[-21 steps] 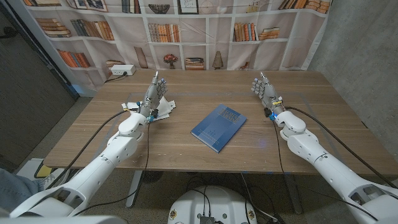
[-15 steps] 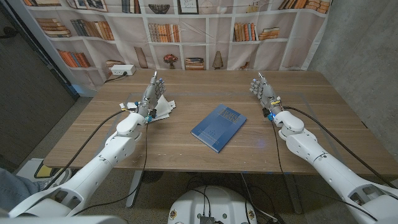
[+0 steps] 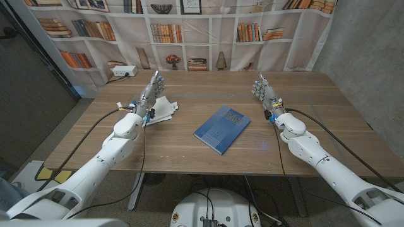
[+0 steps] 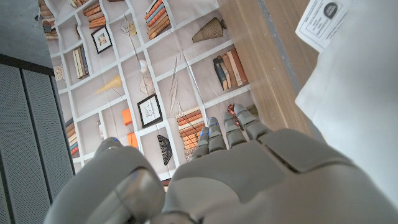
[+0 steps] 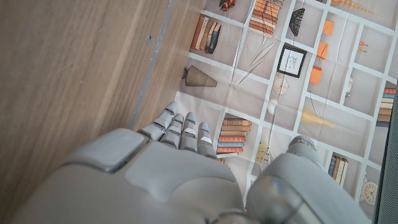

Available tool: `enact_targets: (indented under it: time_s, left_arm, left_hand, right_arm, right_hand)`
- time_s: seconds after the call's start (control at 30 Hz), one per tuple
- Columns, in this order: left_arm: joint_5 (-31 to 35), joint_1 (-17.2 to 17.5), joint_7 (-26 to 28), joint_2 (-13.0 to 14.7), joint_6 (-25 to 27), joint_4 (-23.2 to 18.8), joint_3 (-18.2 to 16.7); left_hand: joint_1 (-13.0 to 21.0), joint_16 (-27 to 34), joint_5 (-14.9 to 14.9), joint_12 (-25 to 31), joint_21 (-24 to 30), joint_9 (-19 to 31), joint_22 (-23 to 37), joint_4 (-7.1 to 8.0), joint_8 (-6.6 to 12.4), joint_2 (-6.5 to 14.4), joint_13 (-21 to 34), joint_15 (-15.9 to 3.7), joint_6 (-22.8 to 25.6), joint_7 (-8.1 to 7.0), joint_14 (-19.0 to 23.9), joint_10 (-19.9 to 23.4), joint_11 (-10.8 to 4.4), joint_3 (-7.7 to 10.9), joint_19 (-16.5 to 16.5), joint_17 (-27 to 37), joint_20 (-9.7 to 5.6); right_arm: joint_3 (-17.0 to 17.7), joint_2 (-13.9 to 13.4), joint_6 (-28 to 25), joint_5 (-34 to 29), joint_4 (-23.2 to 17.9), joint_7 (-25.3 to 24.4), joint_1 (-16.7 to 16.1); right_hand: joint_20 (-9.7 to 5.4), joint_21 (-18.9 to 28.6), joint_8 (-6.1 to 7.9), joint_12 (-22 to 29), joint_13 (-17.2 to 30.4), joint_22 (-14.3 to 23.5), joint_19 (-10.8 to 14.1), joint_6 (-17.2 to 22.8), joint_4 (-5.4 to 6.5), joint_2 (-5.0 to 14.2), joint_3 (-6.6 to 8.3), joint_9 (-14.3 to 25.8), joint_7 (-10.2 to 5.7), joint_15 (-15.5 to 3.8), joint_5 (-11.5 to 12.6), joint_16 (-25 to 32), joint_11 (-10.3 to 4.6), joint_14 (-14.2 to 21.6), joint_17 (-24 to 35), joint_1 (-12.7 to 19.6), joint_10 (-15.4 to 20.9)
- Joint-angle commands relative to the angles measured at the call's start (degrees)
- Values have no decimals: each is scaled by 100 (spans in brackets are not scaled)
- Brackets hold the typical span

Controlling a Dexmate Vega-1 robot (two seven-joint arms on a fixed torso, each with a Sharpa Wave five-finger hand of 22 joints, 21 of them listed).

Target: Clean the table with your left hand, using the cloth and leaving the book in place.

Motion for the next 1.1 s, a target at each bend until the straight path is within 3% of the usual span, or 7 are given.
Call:
enact_targets:
  time_s: [0.03,0.23,0.43,0.53,0.8,1.1]
  left_arm:
    - [800,144,733,186,-447,-114,-90]
    - [1514,422,1504,372,-395,-454,-179]
    - [2236,579,2198,333,-943,-285,-285]
    - [2702,792,2673,421,-768,-543,-396]
    - [3974,1476,3746,814,978,-1796,-690]
    - [5190,1766,4155,1173,3238,-2782,-588]
  left_hand:
    - [151,44,46,59,59,22,16,-60,64,15,15,-37,144,16,146,171,-16,10,159,16,-7]
    - [301,67,64,70,86,24,19,-132,104,31,14,-103,311,-10,318,282,-80,29,299,17,-46]
    - [530,142,79,165,211,30,23,-240,205,17,16,-324,800,-150,820,780,-266,6,818,24,-133]
    - [555,144,85,172,220,31,22,-257,226,-11,16,-356,899,-158,882,848,-305,-13,880,24,-131]
    - [643,108,108,151,193,31,21,-300,254,-24,15,-387,1052,-259,897,890,-361,-18,883,23,-147]
    - [831,57,143,117,136,34,24,-374,276,52,17,-446,1223,-453,890,923,-433,36,826,22,-165]
  right_arm:
    - [2,-125,-136,-137,-236,-195,-38]
    - [9,-140,-137,-140,-265,-210,-71]
    - [35,-161,-161,-139,-362,-295,-155]
    - [46,-187,-156,-133,-399,-288,-190]
    - [61,-250,-224,-113,-484,-262,-207]
    - [62,-323,-334,-116,-599,-285,-246]
  right_hand:
    - [-10,-30,36,24,10,24,39,44,-18,10,15,18,-16,26,31,34,-11,18,12,44,71]
    - [-4,-44,38,27,10,25,59,44,-23,19,11,18,-14,31,32,34,-13,28,10,48,79]
    - [5,-58,38,32,11,26,76,43,-27,25,7,17,-23,44,33,37,4,47,8,51,93]
    - [3,-67,39,32,11,26,84,43,-31,33,7,18,-27,43,34,36,3,51,7,56,94]
    - [1,-80,39,34,11,27,103,40,-37,35,2,18,-40,37,34,36,7,60,6,61,99]
    - [10,-96,42,32,11,28,117,45,-42,46,0,18,-51,46,34,35,3,68,5,66,97]
